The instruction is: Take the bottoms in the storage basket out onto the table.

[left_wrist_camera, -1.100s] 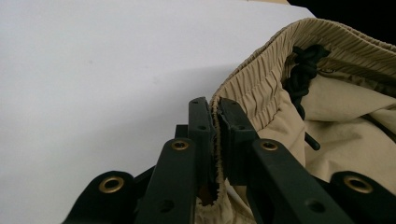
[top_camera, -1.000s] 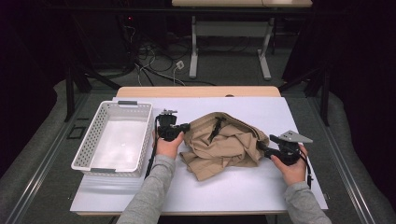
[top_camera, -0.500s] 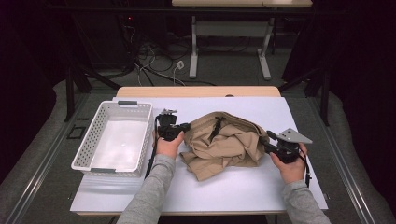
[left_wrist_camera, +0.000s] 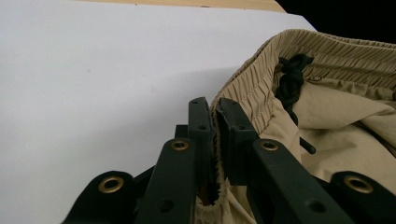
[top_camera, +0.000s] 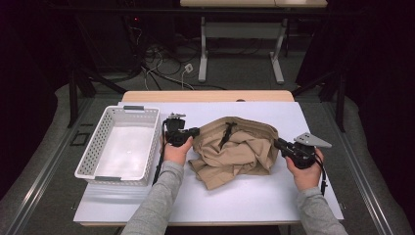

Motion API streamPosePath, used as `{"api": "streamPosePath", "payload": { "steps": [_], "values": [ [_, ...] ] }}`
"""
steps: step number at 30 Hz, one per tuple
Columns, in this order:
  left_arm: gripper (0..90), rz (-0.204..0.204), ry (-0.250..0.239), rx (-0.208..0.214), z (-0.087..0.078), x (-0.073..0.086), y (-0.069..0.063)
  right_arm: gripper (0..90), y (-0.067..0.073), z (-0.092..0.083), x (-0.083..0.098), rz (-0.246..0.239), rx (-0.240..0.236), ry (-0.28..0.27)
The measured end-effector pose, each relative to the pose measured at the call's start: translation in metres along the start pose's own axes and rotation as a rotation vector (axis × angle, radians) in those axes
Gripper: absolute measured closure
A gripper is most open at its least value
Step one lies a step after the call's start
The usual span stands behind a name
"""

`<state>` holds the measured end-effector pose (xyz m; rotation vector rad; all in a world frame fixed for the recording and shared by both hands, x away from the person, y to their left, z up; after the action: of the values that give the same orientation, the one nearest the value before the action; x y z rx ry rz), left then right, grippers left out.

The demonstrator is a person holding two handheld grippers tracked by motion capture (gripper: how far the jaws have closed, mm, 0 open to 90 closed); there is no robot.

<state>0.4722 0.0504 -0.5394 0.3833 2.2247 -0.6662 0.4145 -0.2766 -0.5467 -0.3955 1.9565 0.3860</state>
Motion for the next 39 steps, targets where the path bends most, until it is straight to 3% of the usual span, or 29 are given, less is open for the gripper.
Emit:
{"api": "streamPosePath", "payload": {
  "steps": [5, 9, 24, 28, 39],
  "values": [
    [82.4, -0.004, -0.002, -0.001, 0.001, 0.000, 0.001, 84.4, -0.004, 0.000, 0.001, 0.056, -0.017, 0.003],
    [78.1, -0.006, -0.009, 0.000, 0.000, 0.000, 0.001, 84.7, -0.007, -0.001, 0.003, 0.073, -0.019, 0.004],
    [46.5, -0.032, -0.046, 0.020, -0.013, 0.007, 0.000, 84.8, -0.009, -0.002, 0.005, 0.078, -0.018, 0.006],
    [42.2, -0.008, -0.049, -0.007, -0.016, 0.014, 0.003, 84.8, -0.010, -0.003, 0.006, 0.080, -0.019, 0.010],
    [36.4, -0.039, -0.028, -0.018, -0.017, 0.036, 0.011, 84.8, -0.010, -0.002, 0.008, 0.088, -0.020, 0.015]
  ]
}}
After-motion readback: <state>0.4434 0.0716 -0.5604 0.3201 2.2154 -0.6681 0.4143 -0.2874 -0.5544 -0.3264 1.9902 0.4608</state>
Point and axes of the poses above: each handheld gripper's, and its own axes: z roughly forward along the jaws, x roughly out of its underside, y roughly to its left, the point moved 7 cm from there along z, roughly forward along the jaws, and after that the axes turned 2 degrees about z, right-handed, at the moved point
